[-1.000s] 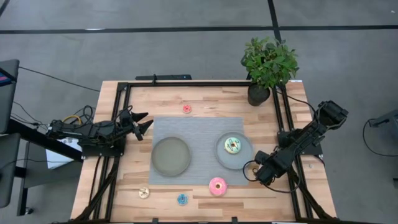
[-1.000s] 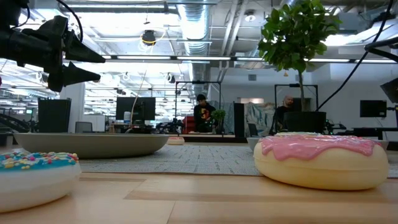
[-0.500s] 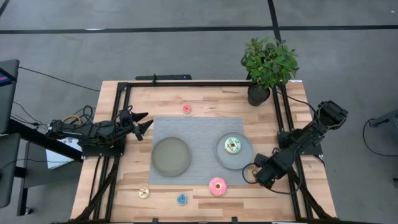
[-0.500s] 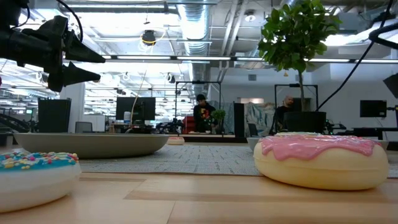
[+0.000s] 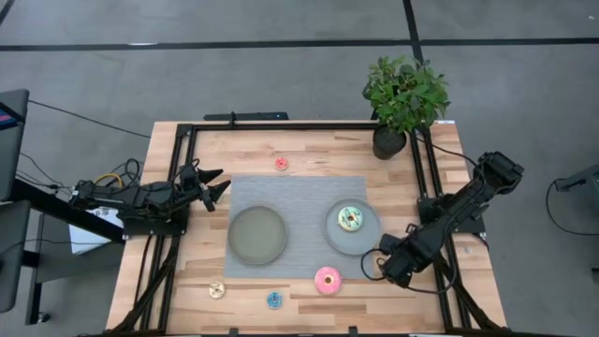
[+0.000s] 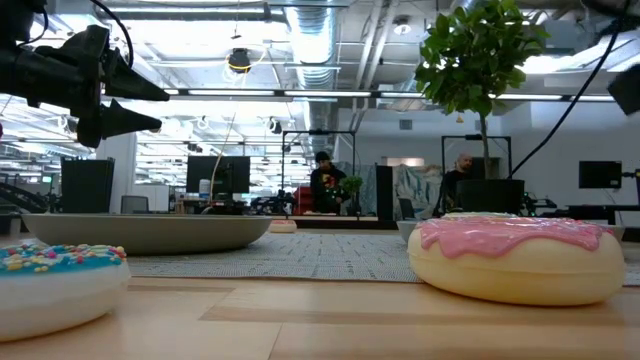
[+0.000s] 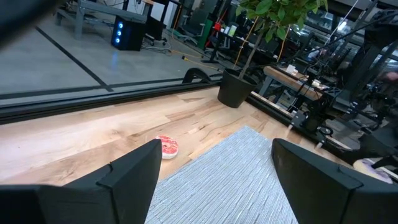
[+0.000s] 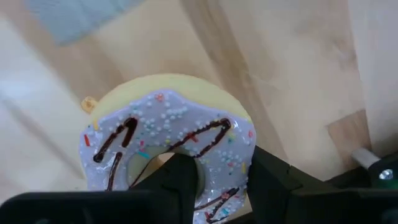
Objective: Pick & Place donuts
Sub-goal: Put the large purple donut on the gray plate
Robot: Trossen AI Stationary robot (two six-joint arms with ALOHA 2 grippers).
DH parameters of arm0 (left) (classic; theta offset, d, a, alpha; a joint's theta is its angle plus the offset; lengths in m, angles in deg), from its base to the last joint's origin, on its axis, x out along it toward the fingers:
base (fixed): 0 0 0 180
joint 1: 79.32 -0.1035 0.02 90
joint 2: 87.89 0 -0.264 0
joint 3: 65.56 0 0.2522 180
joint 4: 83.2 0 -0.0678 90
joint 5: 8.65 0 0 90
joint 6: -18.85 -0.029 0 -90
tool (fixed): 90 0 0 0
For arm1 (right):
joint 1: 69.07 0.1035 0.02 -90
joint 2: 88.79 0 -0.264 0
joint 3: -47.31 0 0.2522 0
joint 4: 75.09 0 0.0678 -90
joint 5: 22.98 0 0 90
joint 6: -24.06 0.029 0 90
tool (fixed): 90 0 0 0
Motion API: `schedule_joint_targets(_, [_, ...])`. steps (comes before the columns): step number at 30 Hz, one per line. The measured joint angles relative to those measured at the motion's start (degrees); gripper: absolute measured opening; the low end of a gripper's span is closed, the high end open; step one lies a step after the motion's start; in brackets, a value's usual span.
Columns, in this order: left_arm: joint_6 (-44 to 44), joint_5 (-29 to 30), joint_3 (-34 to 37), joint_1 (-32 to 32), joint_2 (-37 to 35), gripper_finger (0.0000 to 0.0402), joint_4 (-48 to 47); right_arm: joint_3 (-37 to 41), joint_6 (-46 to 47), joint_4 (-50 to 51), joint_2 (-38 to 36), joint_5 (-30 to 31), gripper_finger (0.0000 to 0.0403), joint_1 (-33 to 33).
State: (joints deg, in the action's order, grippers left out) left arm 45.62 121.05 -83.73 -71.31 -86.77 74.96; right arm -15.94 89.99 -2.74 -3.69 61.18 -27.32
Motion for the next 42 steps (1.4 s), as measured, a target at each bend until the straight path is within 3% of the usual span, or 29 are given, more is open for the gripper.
schedule_joint_targets(6, [0.00, 0.00, 0.00, -0.02, 0.00, 0.0298, 0.00, -4.09, -5.78, 1.57, 0.00, 0.18, 0.0109, -4.93])
schedule_joint_targets(19, [0.00, -0.05, 0.00, 0.00, 0.00, 0.0298, 0.00, -6.52, -23.94, 1.40, -0.02, 0.04, 0.0109, -22.17])
schedule_joint_targets(28, [0.01, -0.45, 0.00, -0.02, 0.00, 0.0298, 0.01, -6.52, -32.73, 5.22, 0.31, -4.98, 0.0109, -32.68])
schedule_joint_targets(34, [0.01, -0.46, 0.00, -0.02, 0.00, 0.0298, 0.00, -6.52, -34.51, 5.93, 0.33, -9.17, 0.0109, -36.43])
schedule_joint_targets(42, [-0.08, -0.31, 0.00, -0.02, 0.00, 0.0298, -0.02, -6.52, -34.54, 5.07, 0.55, -8.67, 0.0109, -36.76])
